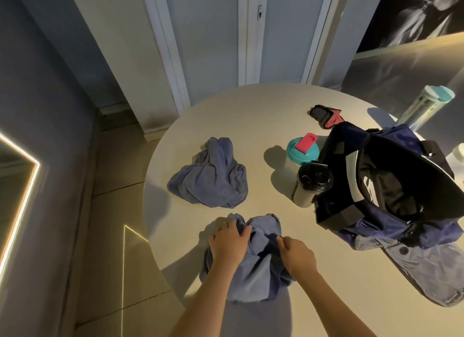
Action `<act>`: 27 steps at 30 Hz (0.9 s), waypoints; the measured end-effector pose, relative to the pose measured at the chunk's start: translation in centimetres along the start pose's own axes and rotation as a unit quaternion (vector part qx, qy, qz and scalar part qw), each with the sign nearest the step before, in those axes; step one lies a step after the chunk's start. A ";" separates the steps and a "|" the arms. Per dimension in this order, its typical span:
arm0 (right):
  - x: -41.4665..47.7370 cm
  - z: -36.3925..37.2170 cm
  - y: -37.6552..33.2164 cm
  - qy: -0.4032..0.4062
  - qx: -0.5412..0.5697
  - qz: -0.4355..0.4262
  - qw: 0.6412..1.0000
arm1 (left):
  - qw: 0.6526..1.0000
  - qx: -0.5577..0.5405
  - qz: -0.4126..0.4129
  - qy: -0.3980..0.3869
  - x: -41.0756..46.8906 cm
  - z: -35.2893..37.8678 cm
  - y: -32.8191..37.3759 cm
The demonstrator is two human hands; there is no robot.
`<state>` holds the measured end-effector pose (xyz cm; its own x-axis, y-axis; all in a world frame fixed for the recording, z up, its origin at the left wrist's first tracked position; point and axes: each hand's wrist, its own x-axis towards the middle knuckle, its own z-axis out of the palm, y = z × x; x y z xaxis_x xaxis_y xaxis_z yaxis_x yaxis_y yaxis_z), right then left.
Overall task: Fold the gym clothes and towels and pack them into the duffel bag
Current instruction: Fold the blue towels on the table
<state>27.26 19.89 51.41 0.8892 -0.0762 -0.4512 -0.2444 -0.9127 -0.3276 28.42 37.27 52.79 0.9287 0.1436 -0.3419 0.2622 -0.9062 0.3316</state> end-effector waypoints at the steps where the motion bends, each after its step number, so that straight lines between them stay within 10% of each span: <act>1: 0.8 0.1 0.0 0.021 0.032 0.018 0.999 | 1.000 -0.018 -0.012 -0.009 0.9 0.2 0.2; 8: 4.5 0.9 -1.1 0.009 0.091 0.055 0.994 | 0.998 -0.050 -0.035 -0.020 4.6 1.6 0.0; 16: 2.2 -1.6 -1.6 0.174 0.311 0.043 0.934 | 0.917 -0.398 -0.030 -0.013 3.4 -1.2 -1.0; 27: -0.4 -10.0 -4.1 0.266 0.380 -0.054 0.884 | 0.948 -0.309 0.076 -0.005 2.5 -8.7 -1.7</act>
<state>31.75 19.65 61.23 0.9300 -0.3675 0.0058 -0.1559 -0.4087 -0.8993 32.61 42.64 58.96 0.9662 0.0242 -0.2567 0.2328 -0.5094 0.8285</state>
